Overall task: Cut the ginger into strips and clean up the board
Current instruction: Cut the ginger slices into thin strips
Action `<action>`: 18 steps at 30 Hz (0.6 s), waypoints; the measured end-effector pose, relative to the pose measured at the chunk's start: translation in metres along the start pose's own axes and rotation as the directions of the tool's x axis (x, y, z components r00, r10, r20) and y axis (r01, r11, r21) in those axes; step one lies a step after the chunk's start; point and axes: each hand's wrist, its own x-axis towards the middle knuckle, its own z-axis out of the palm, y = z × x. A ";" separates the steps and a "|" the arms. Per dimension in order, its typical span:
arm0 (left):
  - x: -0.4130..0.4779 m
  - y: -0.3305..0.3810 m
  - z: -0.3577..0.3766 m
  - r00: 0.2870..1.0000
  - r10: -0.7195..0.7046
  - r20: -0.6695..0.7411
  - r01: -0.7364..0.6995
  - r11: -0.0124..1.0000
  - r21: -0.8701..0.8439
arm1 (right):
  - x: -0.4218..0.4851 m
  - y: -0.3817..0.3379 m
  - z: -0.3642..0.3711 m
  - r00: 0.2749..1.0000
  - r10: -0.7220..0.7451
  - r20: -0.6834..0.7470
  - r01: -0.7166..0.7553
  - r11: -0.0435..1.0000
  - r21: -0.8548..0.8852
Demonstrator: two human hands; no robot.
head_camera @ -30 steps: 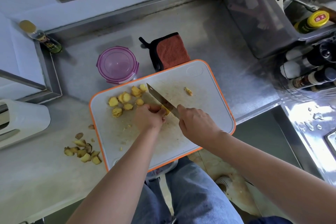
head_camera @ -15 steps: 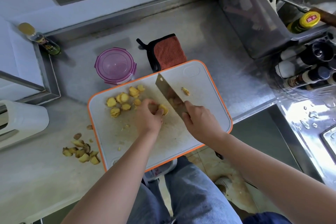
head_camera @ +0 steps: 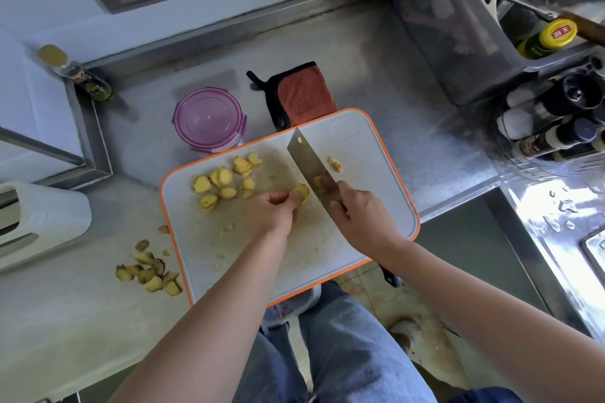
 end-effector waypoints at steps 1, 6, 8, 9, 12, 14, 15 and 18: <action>0.000 -0.004 0.004 1.000 -0.001 -0.008 0.001 1.000 0.002 | 0.000 0.000 0.000 1.000 -0.003 0.006 0.003 1.000 -0.004; -0.005 -0.012 0.010 0.977 0.194 -0.090 -0.171 0.962 0.214 | -0.001 0.000 0.003 0.999 -0.028 0.038 0.030 0.999 -0.043; -0.007 -0.011 0.010 0.974 0.204 -0.102 -0.177 0.958 0.225 | -0.001 0.000 0.001 0.999 -0.040 0.006 0.040 0.998 -0.040; -0.007 -0.012 0.010 0.974 0.201 -0.103 -0.176 0.962 0.211 | 0.000 0.000 0.000 0.998 -0.054 -0.010 0.053 0.998 -0.041; -0.007 -0.012 0.010 0.976 0.192 -0.105 -0.169 0.966 0.197 | 0.001 -0.002 -0.005 0.994 -0.108 0.006 0.108 0.991 -0.076; -0.006 -0.011 0.008 0.977 0.188 -0.099 -0.167 0.967 0.191 | 0.002 -0.003 -0.006 0.990 -0.138 0.040 0.141 0.982 -0.121; -0.006 -0.011 0.008 0.978 0.189 -0.093 -0.169 0.968 0.188 | 0.002 -0.003 -0.007 0.988 -0.143 0.052 0.149 0.979 -0.138; -0.007 -0.010 0.009 0.972 0.218 -0.083 -0.195 0.954 0.227 | 0.003 -0.003 -0.008 0.989 -0.134 0.068 0.143 0.977 -0.158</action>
